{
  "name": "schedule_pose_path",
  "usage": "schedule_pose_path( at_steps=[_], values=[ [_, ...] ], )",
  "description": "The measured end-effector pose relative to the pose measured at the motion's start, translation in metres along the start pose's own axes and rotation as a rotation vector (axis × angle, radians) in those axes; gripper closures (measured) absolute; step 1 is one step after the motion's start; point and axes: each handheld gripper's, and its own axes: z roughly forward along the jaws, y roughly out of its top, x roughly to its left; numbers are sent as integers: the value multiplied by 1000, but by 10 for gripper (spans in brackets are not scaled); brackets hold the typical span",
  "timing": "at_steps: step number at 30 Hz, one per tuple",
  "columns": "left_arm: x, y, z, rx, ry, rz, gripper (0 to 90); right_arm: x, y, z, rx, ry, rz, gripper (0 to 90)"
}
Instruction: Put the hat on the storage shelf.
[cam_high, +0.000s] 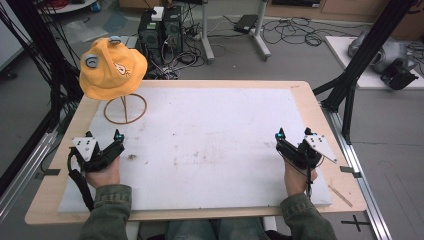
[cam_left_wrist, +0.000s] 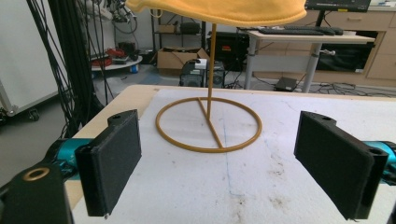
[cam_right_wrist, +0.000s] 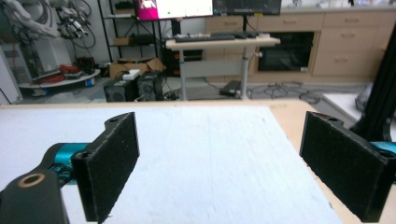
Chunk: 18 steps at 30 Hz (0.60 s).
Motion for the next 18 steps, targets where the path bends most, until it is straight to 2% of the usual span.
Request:
schedule_pose_path(
  at_steps=[3, 9, 12, 18],
  values=[
    [0, 0, 1, 5, -1, 0, 150, -5, -1, -2, -12, -6, 30, 115],
    [1, 0, 0, 7, 0, -1, 150, -5, -4, 0, -6, -1, 17, 116],
    [0, 0, 0, 5, -1, -1, 150, -3, -5, 2, -6, 6, -9, 117],
    [0, -1, 1, 19, -9, 0, 150, -2, -7, 4, 10, 12, -11, 117]
  ],
)
